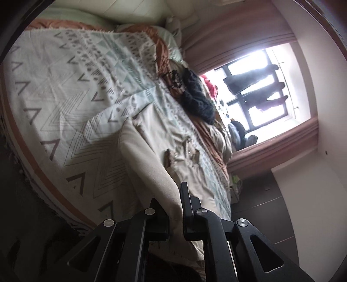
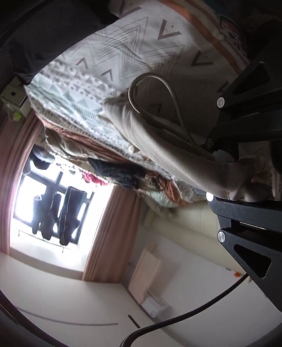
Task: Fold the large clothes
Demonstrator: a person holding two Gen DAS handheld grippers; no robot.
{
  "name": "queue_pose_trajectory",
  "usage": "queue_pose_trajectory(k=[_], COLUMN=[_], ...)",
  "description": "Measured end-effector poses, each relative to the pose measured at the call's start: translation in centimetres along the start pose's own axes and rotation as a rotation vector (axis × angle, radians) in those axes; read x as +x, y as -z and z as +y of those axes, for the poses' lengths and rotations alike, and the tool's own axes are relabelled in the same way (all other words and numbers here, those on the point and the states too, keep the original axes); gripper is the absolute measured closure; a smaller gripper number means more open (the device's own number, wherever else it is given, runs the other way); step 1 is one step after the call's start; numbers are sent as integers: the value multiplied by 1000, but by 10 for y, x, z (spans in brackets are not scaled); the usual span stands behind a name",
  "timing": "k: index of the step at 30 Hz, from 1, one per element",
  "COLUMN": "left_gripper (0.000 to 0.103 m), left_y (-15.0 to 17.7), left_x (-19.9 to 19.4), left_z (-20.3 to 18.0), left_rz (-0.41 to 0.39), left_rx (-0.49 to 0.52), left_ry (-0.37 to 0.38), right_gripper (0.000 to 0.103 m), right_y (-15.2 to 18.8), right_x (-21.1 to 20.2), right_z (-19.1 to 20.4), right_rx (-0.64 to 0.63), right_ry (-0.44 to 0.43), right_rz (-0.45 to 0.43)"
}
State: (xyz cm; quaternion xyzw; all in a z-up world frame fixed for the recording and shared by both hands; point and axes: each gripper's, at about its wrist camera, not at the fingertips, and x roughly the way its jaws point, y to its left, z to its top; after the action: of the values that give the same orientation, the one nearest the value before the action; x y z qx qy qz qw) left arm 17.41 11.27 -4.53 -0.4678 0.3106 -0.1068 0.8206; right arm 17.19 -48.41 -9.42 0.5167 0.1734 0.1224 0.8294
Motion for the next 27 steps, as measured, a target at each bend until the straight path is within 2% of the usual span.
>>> queue_pose_trajectory(k=[9, 12, 15, 21, 27], left_gripper=[96, 96, 96, 95, 95], left_y=[12, 14, 13, -1, -35], left_x=[-73, -90, -98, -78, -32], left_z=[-34, -40, -44, -50, -80], left_rz=[-56, -64, -83, -77, -75], left_rx=[35, 38, 52, 53, 78], left_ry=[67, 102, 105, 85, 69], right_gripper=[94, 94, 94, 94, 94], right_y=[14, 21, 24, 12, -29], right_x=[-58, -70, -76, -62, -16], right_z=[55, 69, 78, 71, 64], right_rx=[-67, -98, -128, -112, -23], right_ry=[-98, -132, -152, -118, -86], right_rz=[-40, -49, -58, -70, -74])
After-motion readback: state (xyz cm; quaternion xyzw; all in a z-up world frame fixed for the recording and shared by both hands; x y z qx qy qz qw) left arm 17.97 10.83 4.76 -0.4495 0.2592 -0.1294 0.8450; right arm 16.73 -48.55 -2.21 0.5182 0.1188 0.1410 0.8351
